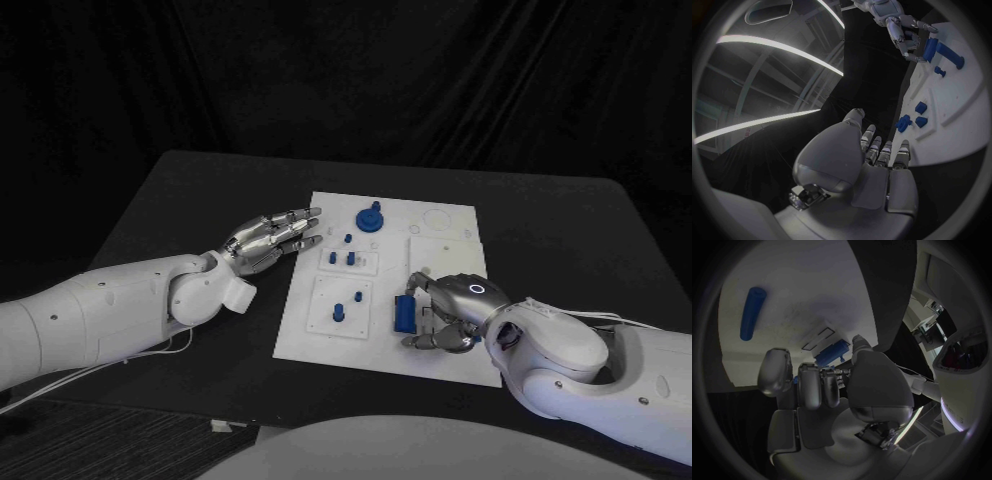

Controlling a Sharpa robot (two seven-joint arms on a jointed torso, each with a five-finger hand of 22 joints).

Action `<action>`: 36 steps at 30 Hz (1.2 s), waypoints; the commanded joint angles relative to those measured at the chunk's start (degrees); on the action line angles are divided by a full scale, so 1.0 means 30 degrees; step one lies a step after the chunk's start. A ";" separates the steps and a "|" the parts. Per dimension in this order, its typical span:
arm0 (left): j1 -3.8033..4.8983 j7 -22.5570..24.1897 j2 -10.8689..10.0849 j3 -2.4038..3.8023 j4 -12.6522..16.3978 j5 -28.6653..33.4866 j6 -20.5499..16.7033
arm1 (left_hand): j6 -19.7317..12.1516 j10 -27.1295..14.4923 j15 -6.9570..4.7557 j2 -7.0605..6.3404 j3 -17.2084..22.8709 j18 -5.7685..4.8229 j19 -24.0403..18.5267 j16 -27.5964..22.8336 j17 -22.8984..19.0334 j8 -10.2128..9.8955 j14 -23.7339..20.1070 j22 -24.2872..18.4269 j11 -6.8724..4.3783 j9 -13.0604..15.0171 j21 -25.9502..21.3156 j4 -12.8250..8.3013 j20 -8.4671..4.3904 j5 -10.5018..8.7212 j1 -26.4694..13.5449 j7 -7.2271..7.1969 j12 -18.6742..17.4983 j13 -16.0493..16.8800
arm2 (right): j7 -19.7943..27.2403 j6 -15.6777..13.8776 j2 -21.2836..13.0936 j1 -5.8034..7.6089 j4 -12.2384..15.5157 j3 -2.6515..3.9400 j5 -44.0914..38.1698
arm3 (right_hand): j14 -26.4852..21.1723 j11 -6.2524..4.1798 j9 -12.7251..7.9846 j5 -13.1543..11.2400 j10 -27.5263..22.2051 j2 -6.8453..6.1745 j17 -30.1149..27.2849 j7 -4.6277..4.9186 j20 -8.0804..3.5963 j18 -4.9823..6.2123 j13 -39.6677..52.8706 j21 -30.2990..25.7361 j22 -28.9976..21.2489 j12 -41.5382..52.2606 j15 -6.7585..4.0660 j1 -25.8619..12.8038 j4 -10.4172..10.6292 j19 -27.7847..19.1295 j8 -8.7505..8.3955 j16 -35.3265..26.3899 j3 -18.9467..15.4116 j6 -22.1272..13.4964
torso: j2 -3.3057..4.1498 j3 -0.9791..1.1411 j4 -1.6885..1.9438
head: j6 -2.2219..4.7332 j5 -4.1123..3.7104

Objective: Assemble the parts on the task board

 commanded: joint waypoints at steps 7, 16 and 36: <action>-0.0046 0.0161 0.0020 0.0019 0.0015 0.0097 0.0338 | 0.0012 -0.0022 0.0084 -0.0109 0.0140 0.0361 -0.0026 0.0095 0.0004 0.0113 -0.0022 -0.0009 0.0115 0.0024 0.0064 0.0032 0.0115 -0.0014 -0.0145 0.0080 -0.0030 -0.0017 | -0.0445 -0.0746 -0.0119 -0.0014 0.0235 0.0003 -0.0804 | 0.0925 0.0195 -0.0629 -0.0655 0.2035 -0.0850 0.0091 0.0127 0.0123 0.0124 0.5030 -0.0126 0.2856 0.0068 0.0216 -0.0072 0.0048 0.0033 -0.0148 -0.0079 -0.0651 -0.0547 | -0.0003 0.0003 -0.0008 | -0.0002 0.0066; -0.0063 0.0189 -0.0054 0.0020 0.0039 0.0097 0.0306 | 0.0017 -0.0017 0.0092 -0.0109 0.0153 0.0361 -0.0020 0.0102 0.0005 0.0117 -0.0020 0.0008 0.0124 0.0025 0.0067 0.0028 0.0117 -0.0012 -0.0157 0.0084 -0.0020 -0.0016 | 0.0110 -0.2591 -0.0902 0.0104 0.0865 0.0008 -0.1169 | 0.0986 0.0126 -0.1441 -0.1113 0.2035 -0.1425 0.0281 0.0035 0.0094 0.0083 0.5030 0.0114 0.2924 0.0068 0.0165 -0.0277 0.0082 0.0119 -0.0859 0.0019 -0.1175 -0.0970 | 0.0010 -0.0001 -0.0001 | -0.0002 0.0129; -0.0069 0.1271 -0.0210 0.0019 0.0267 0.0097 0.0054 | 0.0258 0.0410 -0.0088 -0.0418 0.0094 0.0392 0.0041 0.0329 0.0059 0.0252 0.0126 0.0105 0.0197 0.0057 0.0100 -0.0046 -0.0007 0.0041 -0.0362 0.0093 0.0515 0.0079 | -0.0554 0.0499 -0.2341 0.4856 -0.0486 0.0009 0.7905 | 0.1924 -0.0724 -0.2662 0.3155 0.2035 0.1926 0.4672 -0.1358 -0.0564 -0.0669 0.5030 0.4346 0.3949 0.0068 -0.0554 0.0652 -0.0781 0.1318 -0.3045 0.2265 0.1379 1.3509 | -0.0023 -0.0008 0.0016 | -0.0002 0.0059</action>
